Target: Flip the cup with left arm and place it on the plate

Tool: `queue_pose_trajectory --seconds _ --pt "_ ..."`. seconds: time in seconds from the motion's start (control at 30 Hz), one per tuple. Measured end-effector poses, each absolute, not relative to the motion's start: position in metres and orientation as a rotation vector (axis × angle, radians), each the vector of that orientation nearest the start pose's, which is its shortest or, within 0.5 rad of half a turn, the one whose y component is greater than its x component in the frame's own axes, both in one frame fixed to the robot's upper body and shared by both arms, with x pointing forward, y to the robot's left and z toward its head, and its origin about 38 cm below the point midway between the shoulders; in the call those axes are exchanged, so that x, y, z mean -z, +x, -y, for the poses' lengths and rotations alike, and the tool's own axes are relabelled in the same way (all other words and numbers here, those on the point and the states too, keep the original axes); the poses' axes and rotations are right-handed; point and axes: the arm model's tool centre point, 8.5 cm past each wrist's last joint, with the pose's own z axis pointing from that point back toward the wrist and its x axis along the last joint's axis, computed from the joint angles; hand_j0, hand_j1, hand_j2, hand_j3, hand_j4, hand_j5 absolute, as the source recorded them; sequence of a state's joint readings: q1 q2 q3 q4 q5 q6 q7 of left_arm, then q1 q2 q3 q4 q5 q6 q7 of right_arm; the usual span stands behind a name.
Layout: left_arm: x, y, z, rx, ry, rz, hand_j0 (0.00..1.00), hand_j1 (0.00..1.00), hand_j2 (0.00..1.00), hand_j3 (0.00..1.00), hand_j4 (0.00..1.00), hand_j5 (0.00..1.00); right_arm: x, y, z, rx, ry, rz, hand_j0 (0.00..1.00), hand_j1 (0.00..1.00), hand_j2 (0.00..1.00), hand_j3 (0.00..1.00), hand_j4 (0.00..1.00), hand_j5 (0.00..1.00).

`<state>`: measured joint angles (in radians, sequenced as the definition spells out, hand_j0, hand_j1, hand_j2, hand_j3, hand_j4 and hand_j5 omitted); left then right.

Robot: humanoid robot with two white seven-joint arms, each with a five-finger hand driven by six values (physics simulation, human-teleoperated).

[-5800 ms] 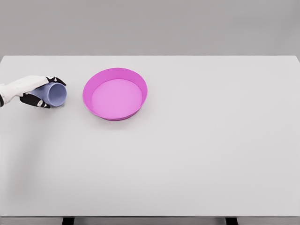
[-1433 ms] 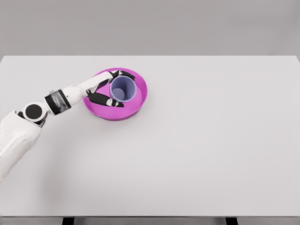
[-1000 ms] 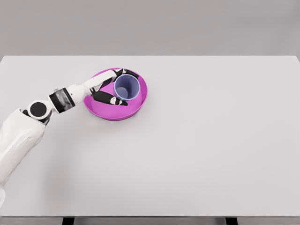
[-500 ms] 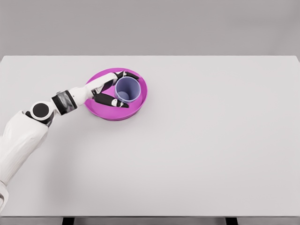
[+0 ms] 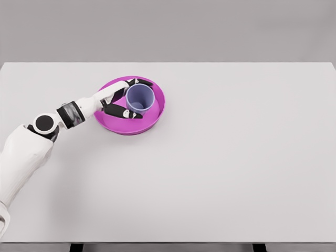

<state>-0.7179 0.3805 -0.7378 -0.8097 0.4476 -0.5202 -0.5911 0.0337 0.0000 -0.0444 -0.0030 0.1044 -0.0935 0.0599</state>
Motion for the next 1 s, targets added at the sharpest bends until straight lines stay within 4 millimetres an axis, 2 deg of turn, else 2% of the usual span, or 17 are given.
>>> queue_pose_trajectory --seconds 0.4,0.7,1.0 --pt "-0.107 0.5 -0.236 1.016 -0.376 1.56 1.0 1.0 1.0 1.0 1.0 1.0 0.262 -0.011 0.266 -0.064 -0.023 0.058 1.0 1.0 1.0 1.0 1.0 1.0" --pt "-0.113 0.503 -0.244 1.01 -0.347 1.581 1.0 1.0 1.0 1.0 1.0 1.0 0.262 -0.011 0.266 -0.064 -0.024 0.058 1.0 1.0 1.0 1.0 1.0 1.0" --pt "-0.116 0.507 -0.258 0.971 -0.317 1.577 1.0 1.0 1.0 1.0 1.0 1.0 0.262 -0.011 0.266 -0.064 -0.024 0.058 1.0 1.0 1.0 1.0 1.0 1.0"
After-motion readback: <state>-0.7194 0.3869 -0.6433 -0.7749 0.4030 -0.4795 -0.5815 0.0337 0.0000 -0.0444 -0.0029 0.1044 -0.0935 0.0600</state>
